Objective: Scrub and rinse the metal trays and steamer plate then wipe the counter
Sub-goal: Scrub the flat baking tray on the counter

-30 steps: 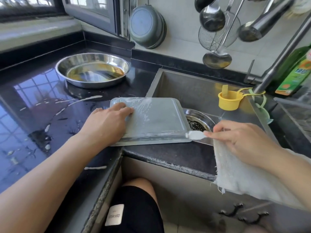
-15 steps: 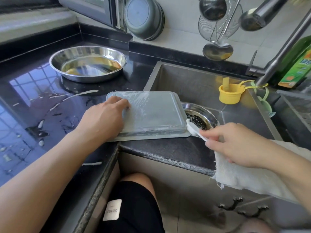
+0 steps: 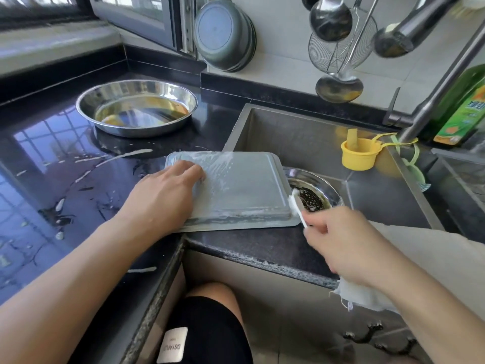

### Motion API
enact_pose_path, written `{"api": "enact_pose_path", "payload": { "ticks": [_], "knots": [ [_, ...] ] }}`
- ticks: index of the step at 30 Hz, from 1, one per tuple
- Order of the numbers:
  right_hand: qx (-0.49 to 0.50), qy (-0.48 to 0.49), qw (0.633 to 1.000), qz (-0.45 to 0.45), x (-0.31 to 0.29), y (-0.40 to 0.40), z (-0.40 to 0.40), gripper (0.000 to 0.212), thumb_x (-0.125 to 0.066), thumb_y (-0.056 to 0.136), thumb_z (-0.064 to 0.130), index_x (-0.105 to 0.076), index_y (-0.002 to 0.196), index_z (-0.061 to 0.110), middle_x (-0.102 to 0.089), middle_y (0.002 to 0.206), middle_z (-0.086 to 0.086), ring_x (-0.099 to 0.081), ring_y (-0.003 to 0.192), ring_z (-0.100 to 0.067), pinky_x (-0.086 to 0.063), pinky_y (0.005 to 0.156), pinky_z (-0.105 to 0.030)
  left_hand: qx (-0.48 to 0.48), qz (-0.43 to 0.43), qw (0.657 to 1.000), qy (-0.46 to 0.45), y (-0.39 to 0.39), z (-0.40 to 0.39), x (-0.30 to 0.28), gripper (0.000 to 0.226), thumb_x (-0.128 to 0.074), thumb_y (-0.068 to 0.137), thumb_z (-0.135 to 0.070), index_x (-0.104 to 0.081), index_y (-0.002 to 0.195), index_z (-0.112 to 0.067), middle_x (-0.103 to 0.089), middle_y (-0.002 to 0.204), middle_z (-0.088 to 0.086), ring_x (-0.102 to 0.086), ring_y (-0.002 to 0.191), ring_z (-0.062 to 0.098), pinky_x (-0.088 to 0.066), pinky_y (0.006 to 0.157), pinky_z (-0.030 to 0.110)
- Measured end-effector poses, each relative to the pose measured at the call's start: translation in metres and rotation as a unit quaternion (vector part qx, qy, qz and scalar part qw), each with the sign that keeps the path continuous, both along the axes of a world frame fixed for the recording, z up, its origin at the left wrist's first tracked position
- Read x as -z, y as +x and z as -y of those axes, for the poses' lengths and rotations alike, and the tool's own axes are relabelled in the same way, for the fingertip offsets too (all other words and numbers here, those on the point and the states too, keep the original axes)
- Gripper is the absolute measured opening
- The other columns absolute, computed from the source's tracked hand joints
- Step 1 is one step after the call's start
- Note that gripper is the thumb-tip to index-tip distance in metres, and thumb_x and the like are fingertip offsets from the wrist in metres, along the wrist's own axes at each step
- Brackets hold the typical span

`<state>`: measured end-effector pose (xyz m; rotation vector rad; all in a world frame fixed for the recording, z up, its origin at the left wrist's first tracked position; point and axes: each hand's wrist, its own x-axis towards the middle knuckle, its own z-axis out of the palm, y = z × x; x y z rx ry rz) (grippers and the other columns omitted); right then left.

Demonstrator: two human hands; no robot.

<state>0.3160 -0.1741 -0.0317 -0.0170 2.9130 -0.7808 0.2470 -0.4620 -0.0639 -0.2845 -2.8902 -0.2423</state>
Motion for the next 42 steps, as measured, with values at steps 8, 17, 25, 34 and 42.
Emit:
{"api": "enact_pose_path", "payload": {
  "ticks": [8, 17, 25, 34, 42],
  "knots": [
    [0.021, 0.019, 1.000, -0.010, 0.000, -0.071, 0.000, 0.015, -0.056, 0.086, 0.010, -0.067, 0.080, 0.000, -0.034, 0.060, -0.004, -0.023, 0.052, -0.015, -0.022, 0.049, -0.030, 0.024, 0.021, 0.999, 0.008, 0.002, -0.001, -0.006, 0.049, -0.041, 0.096, -0.015, -0.053, 0.141, -0.028, -0.044, 0.156, -0.007, -0.058, 0.122, 0.034, -0.043, 0.087, 0.039],
    [0.004, 0.037, 0.999, 0.012, -0.019, -0.102, 0.006, 0.022, -0.057, 0.089, 0.010, -0.072, 0.072, 0.014, -0.033, 0.055, 0.002, -0.024, 0.057, -0.016, -0.021, 0.044, -0.027, 0.034, -0.007, 0.999, 0.002, 0.005, -0.001, -0.004, 0.052, -0.029, 0.096, -0.019, -0.055, 0.141, -0.024, -0.046, 0.154, -0.003, -0.059, 0.121, 0.035, -0.039, 0.084, 0.040],
    [-0.055, 0.069, 0.995, 0.055, -0.017, -0.005, -0.020, 0.021, -0.055, 0.097, 0.019, -0.068, 0.104, 0.005, -0.044, 0.049, 0.014, -0.025, 0.057, -0.014, -0.027, 0.048, -0.027, 0.013, -0.004, 1.000, -0.002, 0.002, -0.003, -0.001, 0.046, -0.045, 0.100, -0.010, -0.050, 0.141, -0.028, -0.043, 0.153, -0.008, -0.058, 0.119, 0.032, -0.030, 0.076, 0.034],
    [-0.001, 0.062, 0.998, 0.016, -0.017, -0.133, 0.003, 0.022, -0.056, 0.092, 0.013, -0.077, 0.099, 0.010, -0.048, 0.069, -0.005, -0.033, 0.063, -0.018, -0.027, 0.055, -0.032, 0.030, -0.008, 0.999, 0.018, 0.003, -0.001, -0.001, 0.041, -0.047, 0.100, -0.013, -0.055, 0.137, -0.027, -0.047, 0.150, -0.009, -0.059, 0.118, 0.031, -0.034, 0.074, 0.035],
    [-0.064, 0.073, 0.995, 0.029, -0.020, -0.026, -0.015, 0.025, -0.054, 0.098, 0.022, -0.076, 0.109, 0.028, -0.031, 0.058, 0.002, -0.022, 0.050, -0.011, -0.027, 0.041, -0.019, 0.017, -0.015, 1.000, 0.010, 0.004, -0.003, 0.001, 0.041, -0.044, 0.098, -0.010, -0.053, 0.135, -0.024, -0.046, 0.150, -0.006, -0.058, 0.119, 0.033, -0.032, 0.073, 0.035]
  ]
}}
